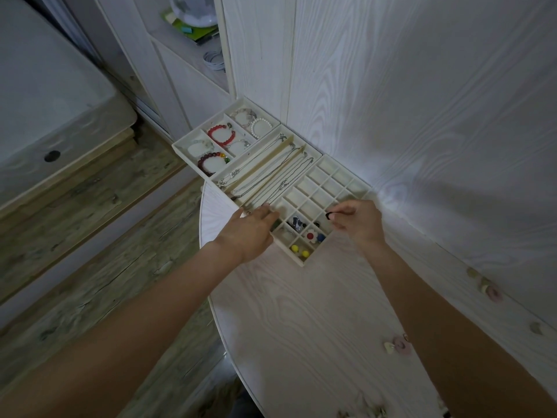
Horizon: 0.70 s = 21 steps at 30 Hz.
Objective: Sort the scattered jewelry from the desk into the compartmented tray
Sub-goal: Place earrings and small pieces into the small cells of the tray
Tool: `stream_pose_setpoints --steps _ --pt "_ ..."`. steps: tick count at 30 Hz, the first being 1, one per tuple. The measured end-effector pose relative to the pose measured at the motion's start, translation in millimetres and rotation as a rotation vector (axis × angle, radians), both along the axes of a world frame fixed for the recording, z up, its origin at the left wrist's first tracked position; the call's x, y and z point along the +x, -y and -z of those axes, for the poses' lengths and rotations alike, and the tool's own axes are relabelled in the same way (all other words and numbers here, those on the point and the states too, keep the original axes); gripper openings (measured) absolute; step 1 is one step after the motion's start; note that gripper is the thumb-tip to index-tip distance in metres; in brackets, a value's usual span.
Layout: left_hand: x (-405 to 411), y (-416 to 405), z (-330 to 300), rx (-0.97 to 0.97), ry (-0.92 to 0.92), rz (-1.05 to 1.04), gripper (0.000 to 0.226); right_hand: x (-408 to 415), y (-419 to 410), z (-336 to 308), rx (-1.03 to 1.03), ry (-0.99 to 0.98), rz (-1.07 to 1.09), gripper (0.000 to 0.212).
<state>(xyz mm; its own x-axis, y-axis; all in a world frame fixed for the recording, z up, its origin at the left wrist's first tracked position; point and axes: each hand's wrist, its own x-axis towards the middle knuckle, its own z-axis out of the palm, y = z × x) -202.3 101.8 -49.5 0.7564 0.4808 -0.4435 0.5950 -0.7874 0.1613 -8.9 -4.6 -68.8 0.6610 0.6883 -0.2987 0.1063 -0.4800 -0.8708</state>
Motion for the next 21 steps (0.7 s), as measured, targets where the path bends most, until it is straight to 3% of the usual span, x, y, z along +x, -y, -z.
stream_pose_setpoints --steps 7,13,17,21 --pt "-2 -2 5 0.013 0.003 0.011 0.055 -4 -8 9 -0.138 0.361 -0.208 0.011" --pt "-3 -2 5 0.011 0.013 0.012 0.055 -5 -5 6 -0.099 0.418 -0.333 0.019" --pt "-3 -2 4 0.011 0.014 0.011 0.055 -2 0 7 -0.084 0.381 -0.294 0.020" --pt "-2 -1 4 0.008 0.020 0.010 0.055 -3 1 9 -0.056 0.464 -0.263 0.015"
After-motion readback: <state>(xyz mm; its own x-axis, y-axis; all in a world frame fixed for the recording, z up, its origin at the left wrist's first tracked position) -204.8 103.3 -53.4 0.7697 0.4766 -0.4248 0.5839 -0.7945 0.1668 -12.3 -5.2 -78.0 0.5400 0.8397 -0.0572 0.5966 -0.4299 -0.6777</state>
